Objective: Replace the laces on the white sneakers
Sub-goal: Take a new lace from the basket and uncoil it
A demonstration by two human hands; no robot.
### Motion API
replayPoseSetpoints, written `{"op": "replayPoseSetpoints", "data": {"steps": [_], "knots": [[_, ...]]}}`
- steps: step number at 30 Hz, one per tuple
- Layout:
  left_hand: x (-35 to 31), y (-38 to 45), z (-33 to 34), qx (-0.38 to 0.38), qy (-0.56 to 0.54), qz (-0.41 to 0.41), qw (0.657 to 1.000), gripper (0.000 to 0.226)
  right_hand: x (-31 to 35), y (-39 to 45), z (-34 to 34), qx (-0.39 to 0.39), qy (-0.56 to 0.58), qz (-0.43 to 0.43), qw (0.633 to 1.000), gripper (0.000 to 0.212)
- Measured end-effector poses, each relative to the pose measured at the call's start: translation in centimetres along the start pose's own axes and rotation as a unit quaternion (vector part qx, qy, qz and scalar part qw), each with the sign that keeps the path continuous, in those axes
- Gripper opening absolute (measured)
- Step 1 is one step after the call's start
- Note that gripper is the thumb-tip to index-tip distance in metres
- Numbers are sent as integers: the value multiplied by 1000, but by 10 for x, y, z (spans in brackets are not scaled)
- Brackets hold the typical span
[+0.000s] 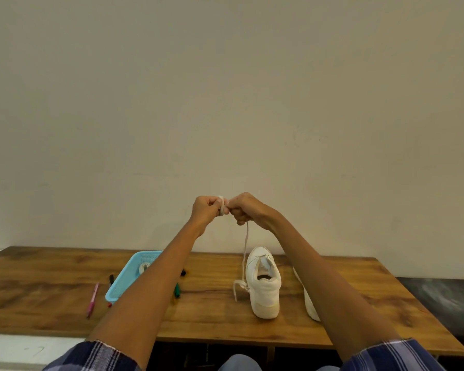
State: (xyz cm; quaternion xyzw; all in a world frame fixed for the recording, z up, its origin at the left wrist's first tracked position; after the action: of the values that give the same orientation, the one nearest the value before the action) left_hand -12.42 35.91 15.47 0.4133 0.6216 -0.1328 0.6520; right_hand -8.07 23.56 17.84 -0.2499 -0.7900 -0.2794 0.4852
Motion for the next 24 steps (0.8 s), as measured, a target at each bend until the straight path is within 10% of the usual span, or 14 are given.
{"op": "replayPoseSetpoints", "data": {"steps": [24], "knots": [[-10,-25,17,134,-155,-134,970,28,-42,7,-17,-170,99,107,975,33]]}}
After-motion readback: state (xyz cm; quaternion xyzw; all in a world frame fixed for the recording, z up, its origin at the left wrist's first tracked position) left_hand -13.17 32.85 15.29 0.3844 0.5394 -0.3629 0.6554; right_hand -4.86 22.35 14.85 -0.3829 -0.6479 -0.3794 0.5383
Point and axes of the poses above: each hand's wrist, its own y-axis towards the middle knuckle, its own z-axis out of the palm, x = y × z, the point moved 4 cm from there along y, towards the middle knuckle, and after that the axes turned 9 degrees about -x, right-handed, at the moved point
